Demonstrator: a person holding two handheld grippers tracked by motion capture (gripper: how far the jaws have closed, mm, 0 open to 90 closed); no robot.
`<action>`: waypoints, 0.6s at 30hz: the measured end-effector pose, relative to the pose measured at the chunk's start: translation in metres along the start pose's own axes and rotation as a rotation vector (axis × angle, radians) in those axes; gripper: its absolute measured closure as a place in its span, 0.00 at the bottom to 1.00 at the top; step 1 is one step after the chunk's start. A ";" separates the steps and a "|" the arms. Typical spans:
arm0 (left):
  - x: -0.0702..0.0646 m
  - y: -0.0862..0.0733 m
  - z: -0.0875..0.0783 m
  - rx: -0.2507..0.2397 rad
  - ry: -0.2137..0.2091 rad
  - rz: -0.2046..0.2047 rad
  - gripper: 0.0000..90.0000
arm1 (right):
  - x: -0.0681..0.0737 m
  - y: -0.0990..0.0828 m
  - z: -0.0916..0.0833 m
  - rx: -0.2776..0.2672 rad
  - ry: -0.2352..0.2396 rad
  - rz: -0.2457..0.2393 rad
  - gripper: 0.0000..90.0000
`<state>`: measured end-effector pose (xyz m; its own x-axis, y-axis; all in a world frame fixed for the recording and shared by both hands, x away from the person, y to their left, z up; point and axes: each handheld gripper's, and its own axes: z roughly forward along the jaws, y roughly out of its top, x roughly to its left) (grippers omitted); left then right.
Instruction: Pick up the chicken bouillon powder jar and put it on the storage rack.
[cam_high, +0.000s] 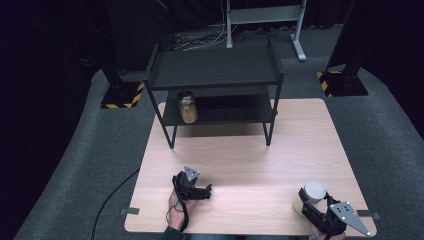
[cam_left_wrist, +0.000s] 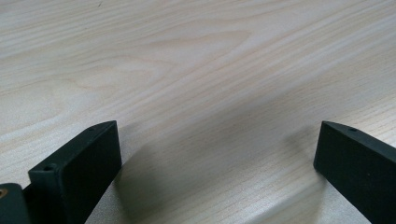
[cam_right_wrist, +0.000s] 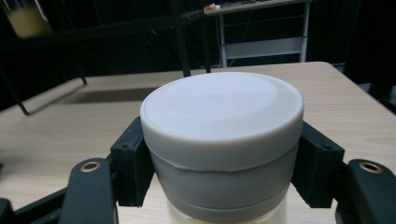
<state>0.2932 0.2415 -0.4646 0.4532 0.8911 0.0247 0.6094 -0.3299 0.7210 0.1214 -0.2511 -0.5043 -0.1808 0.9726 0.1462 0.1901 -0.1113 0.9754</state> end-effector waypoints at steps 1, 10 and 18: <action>0.000 0.000 0.000 0.000 0.000 0.001 0.00 | 0.002 0.001 0.001 0.004 -0.007 -0.014 0.36; -0.001 0.000 0.000 -0.002 0.002 0.003 0.00 | 0.005 0.008 -0.001 0.001 -0.014 -0.021 0.36; -0.001 -0.001 0.000 -0.005 0.001 0.006 0.00 | 0.009 0.029 -0.003 0.005 -0.024 -0.018 0.36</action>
<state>0.2921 0.2409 -0.4652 0.4564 0.8893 0.0294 0.6034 -0.3336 0.7243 0.1226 -0.2464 -0.4747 -0.1614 0.9790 0.1244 0.1915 -0.0926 0.9771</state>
